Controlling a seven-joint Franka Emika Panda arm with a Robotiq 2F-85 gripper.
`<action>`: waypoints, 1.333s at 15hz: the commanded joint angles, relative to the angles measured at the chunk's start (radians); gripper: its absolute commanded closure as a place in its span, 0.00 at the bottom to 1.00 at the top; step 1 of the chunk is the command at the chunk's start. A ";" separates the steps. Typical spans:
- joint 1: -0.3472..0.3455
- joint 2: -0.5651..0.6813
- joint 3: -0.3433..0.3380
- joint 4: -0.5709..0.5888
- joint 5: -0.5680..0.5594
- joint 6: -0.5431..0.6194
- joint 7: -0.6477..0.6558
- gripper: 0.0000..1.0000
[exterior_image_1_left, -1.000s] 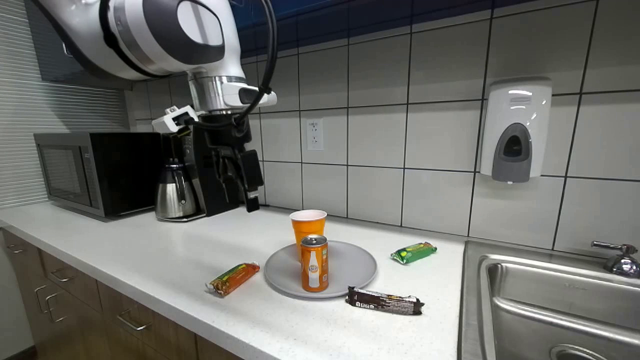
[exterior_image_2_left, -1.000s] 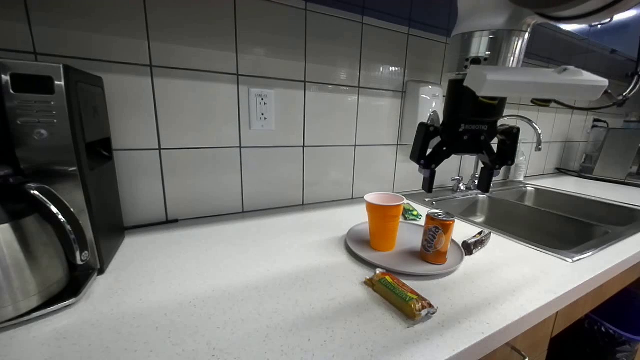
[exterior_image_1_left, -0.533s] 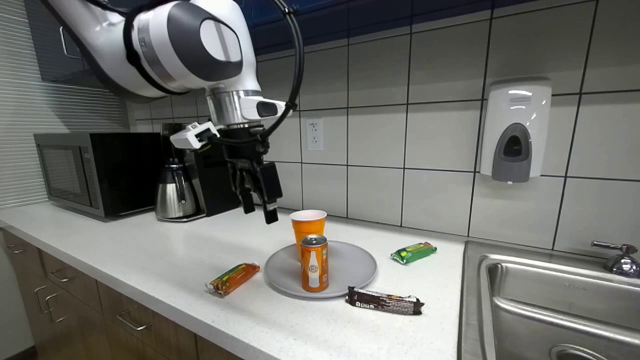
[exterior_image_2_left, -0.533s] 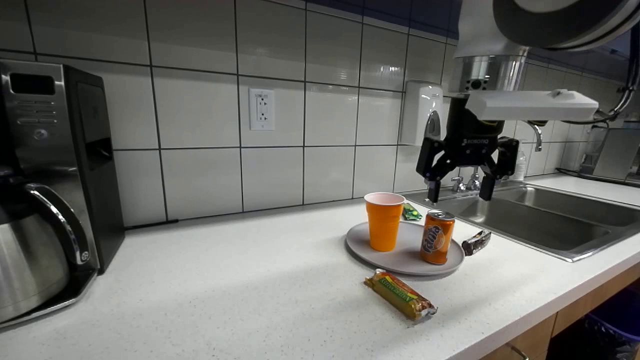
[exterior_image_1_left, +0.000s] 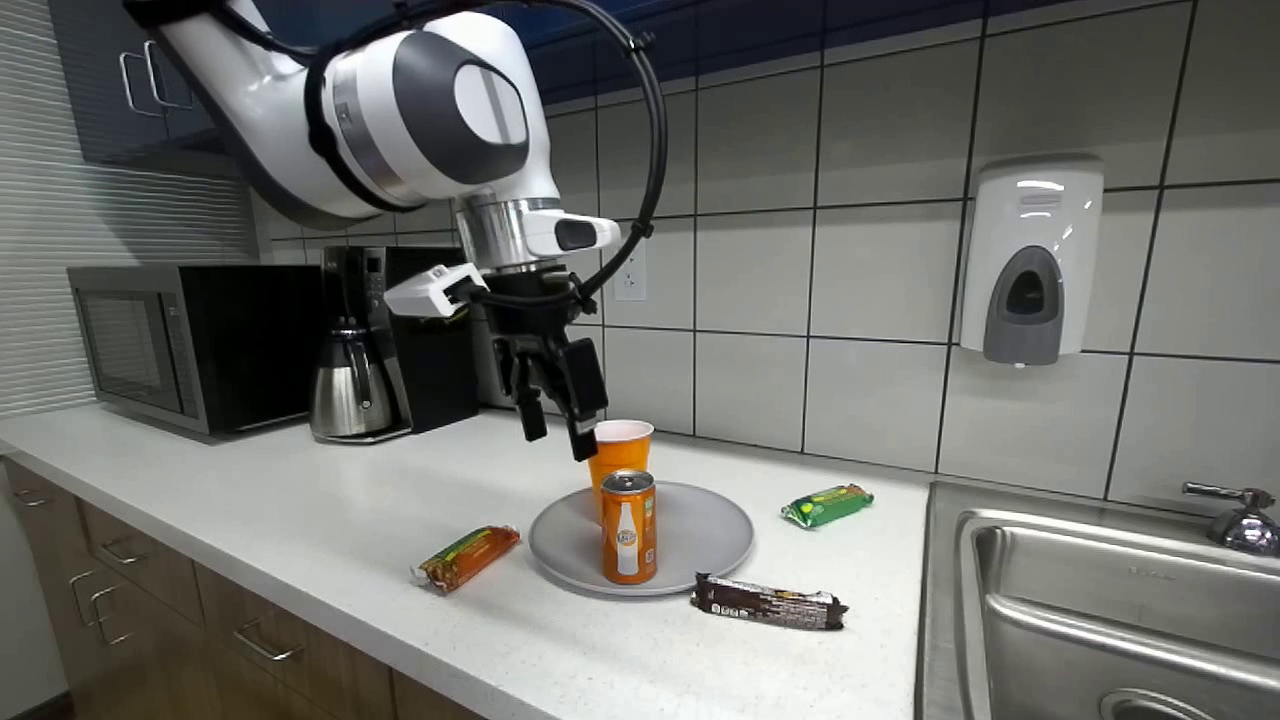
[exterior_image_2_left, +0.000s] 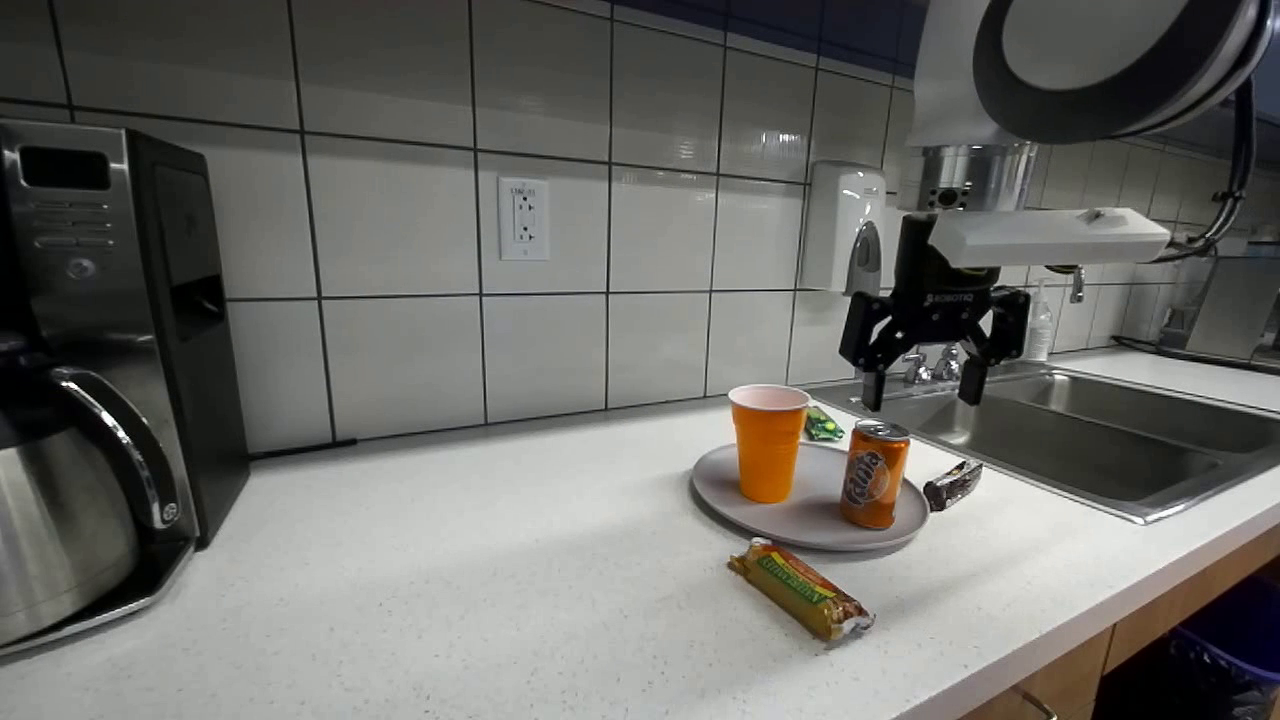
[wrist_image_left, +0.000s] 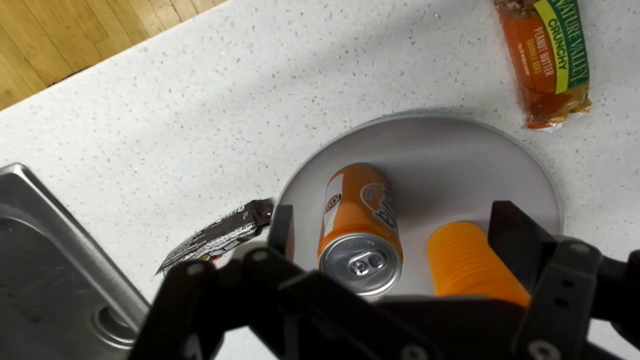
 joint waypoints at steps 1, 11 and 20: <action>0.005 0.055 -0.017 0.060 -0.008 -0.002 -0.042 0.00; 0.014 0.169 -0.074 0.158 -0.026 -0.029 -0.084 0.00; 0.033 0.260 -0.107 0.216 -0.010 -0.029 -0.130 0.00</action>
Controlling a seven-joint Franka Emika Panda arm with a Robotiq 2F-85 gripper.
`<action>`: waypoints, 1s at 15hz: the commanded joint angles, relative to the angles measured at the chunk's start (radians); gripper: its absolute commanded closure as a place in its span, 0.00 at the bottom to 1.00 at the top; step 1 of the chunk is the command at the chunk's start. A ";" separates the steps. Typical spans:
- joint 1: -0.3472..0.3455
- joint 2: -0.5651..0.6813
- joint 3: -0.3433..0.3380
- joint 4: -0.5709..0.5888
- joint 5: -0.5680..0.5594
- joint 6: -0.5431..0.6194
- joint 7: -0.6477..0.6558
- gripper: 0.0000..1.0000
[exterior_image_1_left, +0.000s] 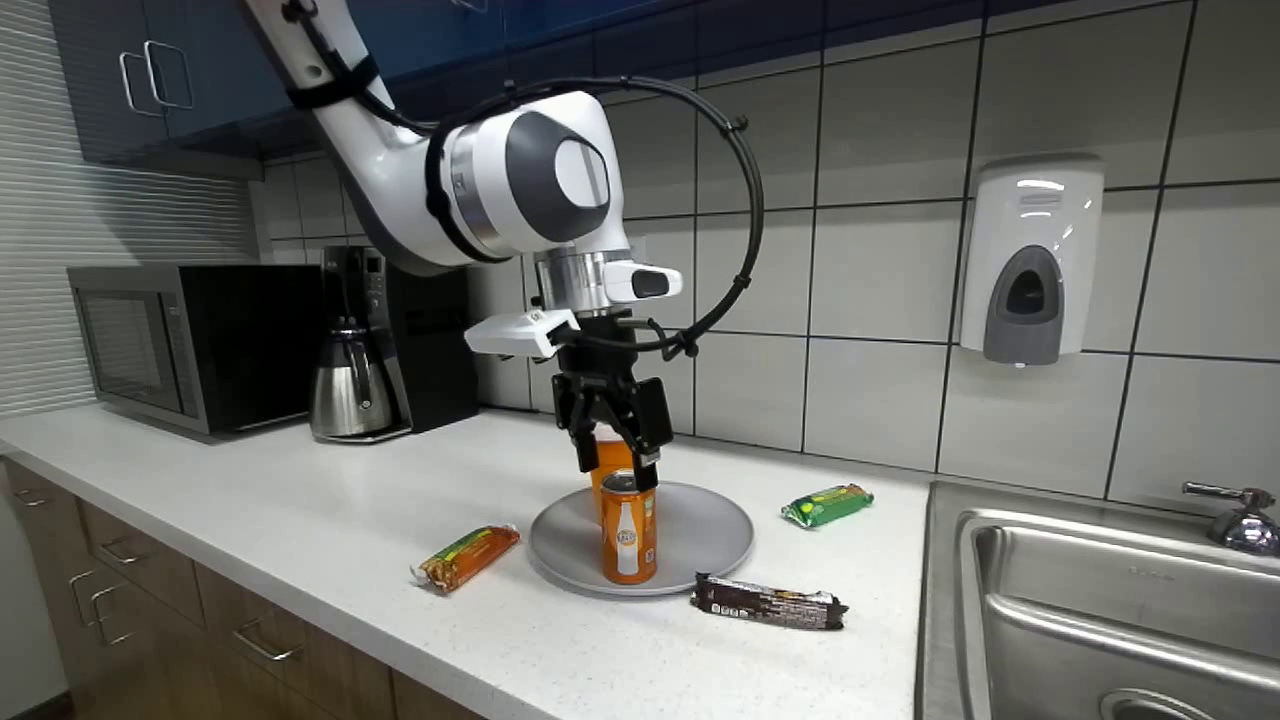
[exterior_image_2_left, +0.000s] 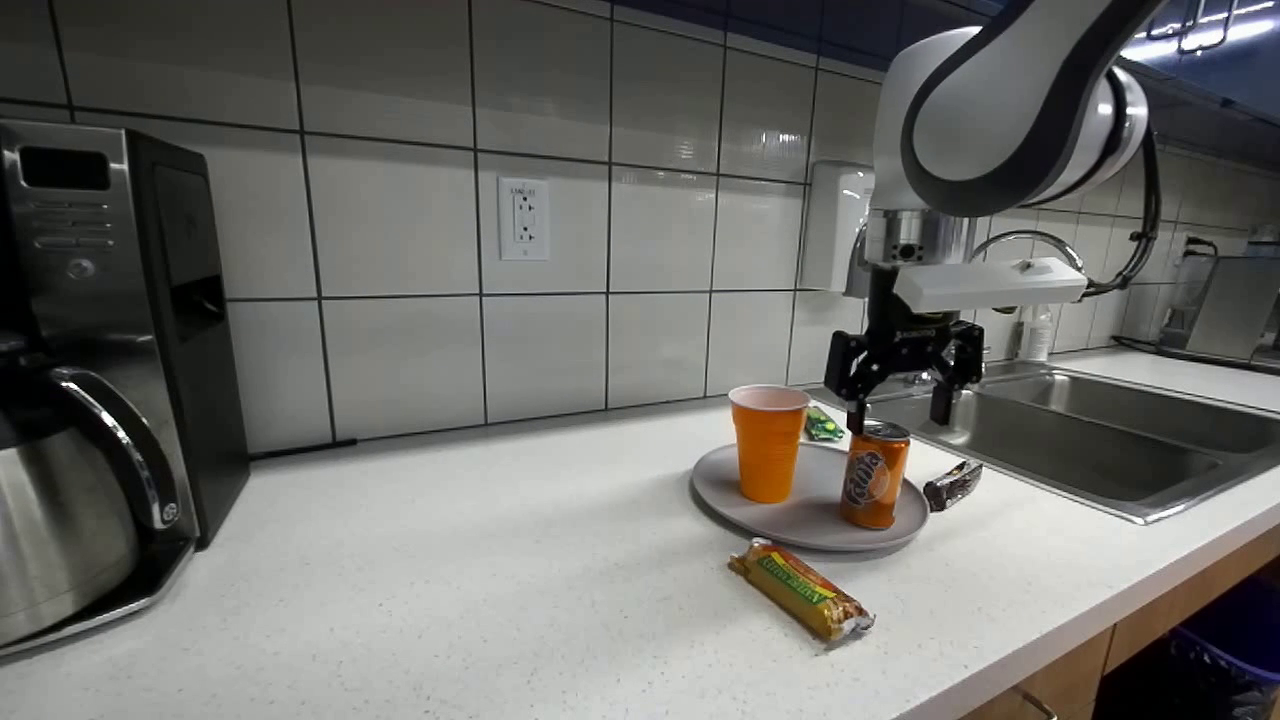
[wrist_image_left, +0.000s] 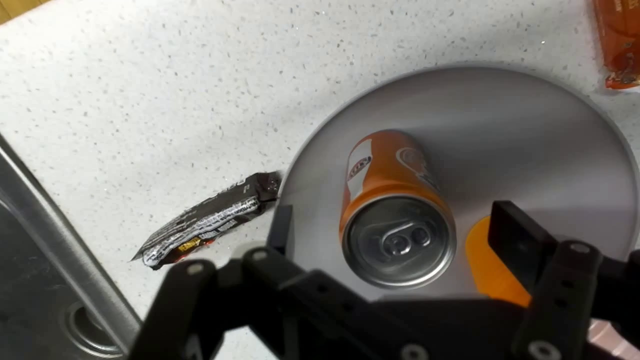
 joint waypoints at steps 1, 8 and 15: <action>0.019 0.043 -0.024 0.048 0.000 -0.028 -0.033 0.00; 0.033 0.119 -0.040 0.108 0.010 -0.027 -0.056 0.00; 0.040 0.176 -0.046 0.167 0.024 -0.031 -0.102 0.00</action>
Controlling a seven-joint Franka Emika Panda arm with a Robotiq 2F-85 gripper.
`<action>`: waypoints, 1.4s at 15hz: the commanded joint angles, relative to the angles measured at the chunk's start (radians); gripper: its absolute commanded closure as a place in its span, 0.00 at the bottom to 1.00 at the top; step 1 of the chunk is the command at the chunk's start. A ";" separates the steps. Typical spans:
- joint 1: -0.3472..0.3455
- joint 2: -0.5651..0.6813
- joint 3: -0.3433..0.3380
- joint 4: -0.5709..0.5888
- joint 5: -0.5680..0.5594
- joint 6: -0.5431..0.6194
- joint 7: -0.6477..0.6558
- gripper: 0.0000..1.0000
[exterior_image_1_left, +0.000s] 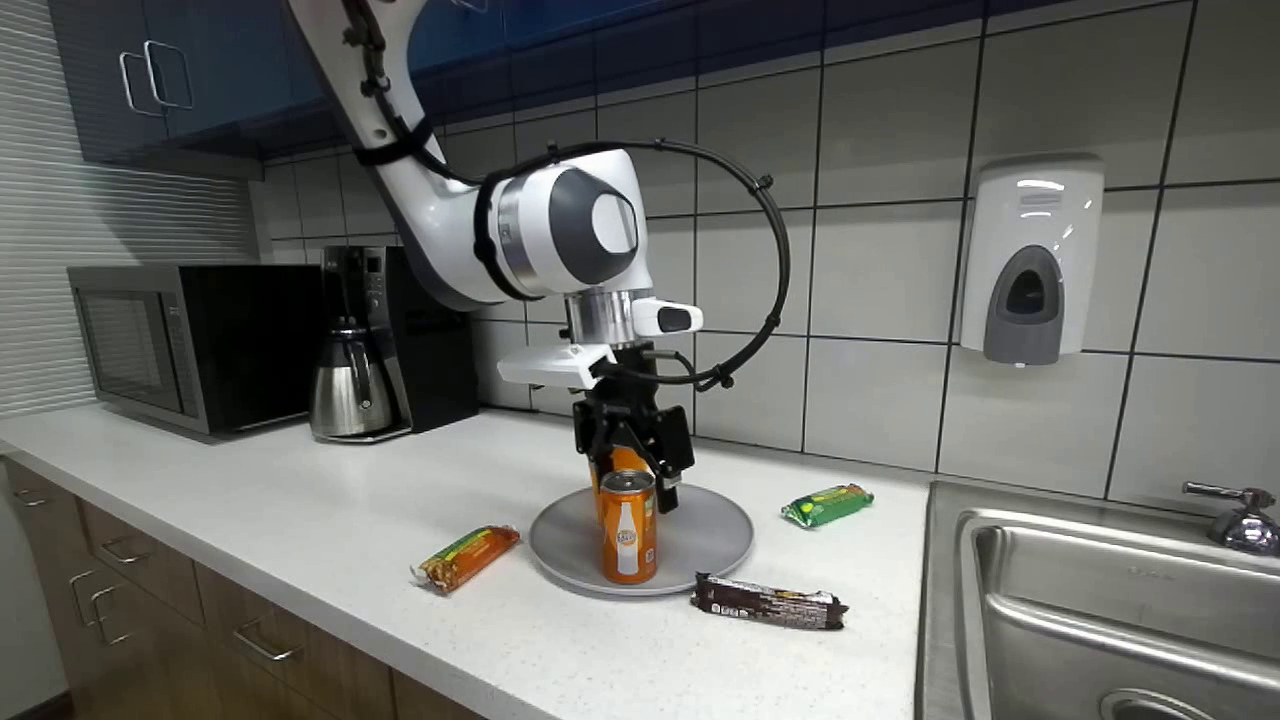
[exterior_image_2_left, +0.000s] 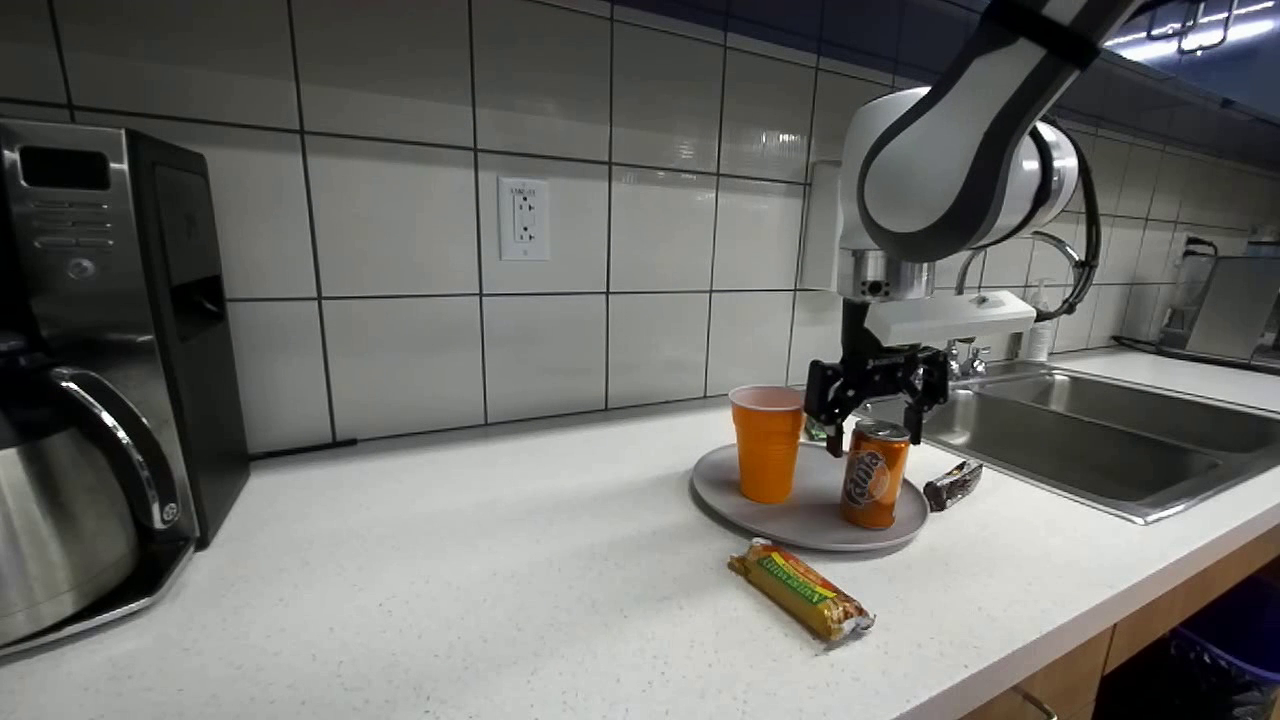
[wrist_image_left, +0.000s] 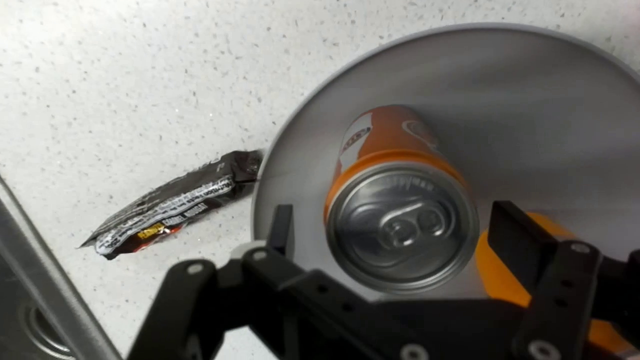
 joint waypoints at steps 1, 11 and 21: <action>0.016 0.028 -0.018 0.049 0.019 -0.031 -0.046 0.00; 0.020 0.040 -0.022 0.053 0.024 -0.022 -0.053 0.00; 0.021 0.026 -0.020 0.032 0.031 -0.017 -0.056 0.00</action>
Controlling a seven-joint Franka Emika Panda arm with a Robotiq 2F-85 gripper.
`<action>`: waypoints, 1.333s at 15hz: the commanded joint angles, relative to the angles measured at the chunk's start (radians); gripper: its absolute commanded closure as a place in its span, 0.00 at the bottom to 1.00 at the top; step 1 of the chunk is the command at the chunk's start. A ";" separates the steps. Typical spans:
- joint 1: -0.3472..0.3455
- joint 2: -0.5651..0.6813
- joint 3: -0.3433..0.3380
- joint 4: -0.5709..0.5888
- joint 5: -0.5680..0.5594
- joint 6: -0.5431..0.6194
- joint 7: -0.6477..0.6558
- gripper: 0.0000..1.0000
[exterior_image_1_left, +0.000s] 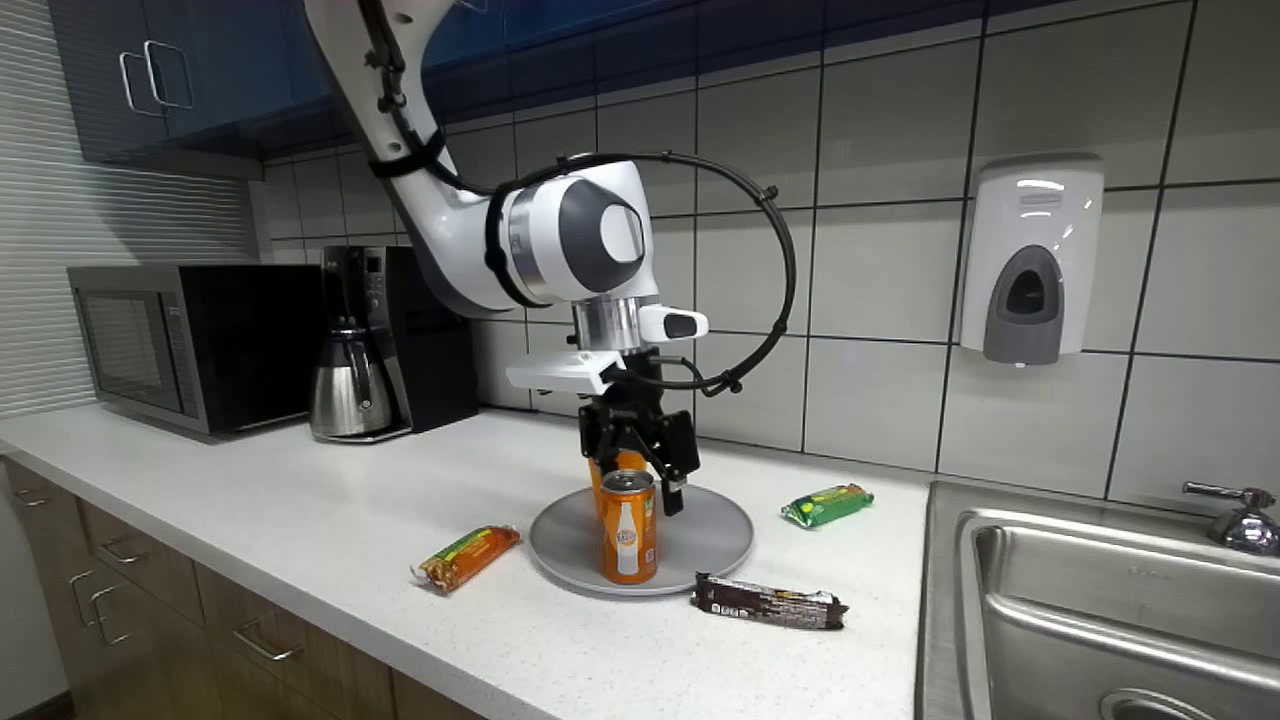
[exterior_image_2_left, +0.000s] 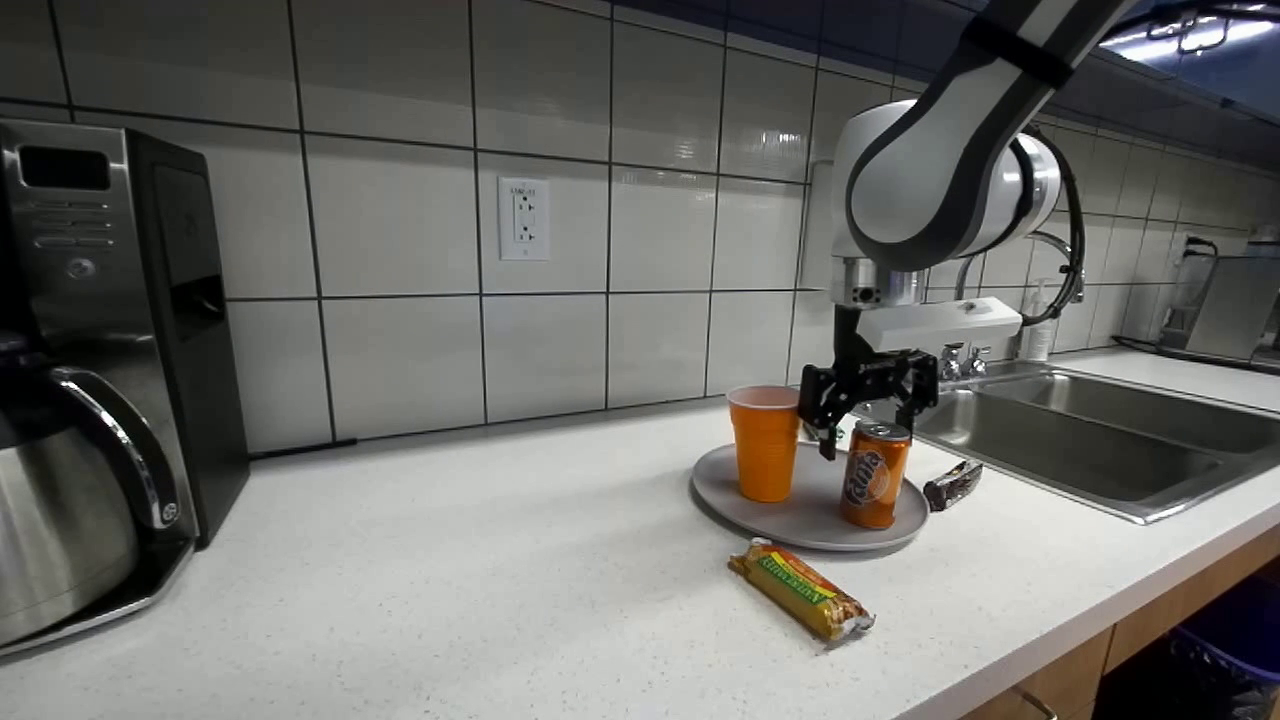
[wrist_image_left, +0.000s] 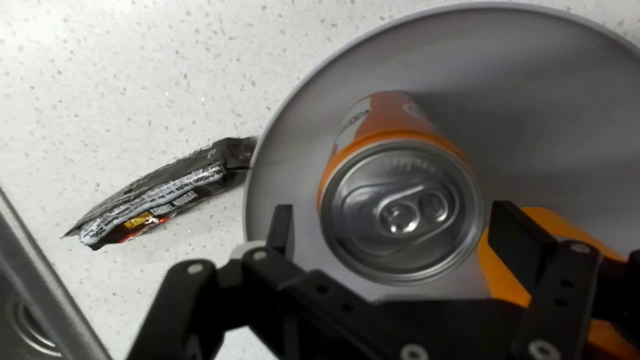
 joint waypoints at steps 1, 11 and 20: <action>0.013 -0.013 -0.011 -0.007 0.026 -0.016 -0.037 0.00; 0.017 -0.027 -0.015 -0.035 0.021 -0.006 -0.033 0.35; 0.018 -0.057 -0.013 -0.054 0.024 -0.001 -0.037 0.61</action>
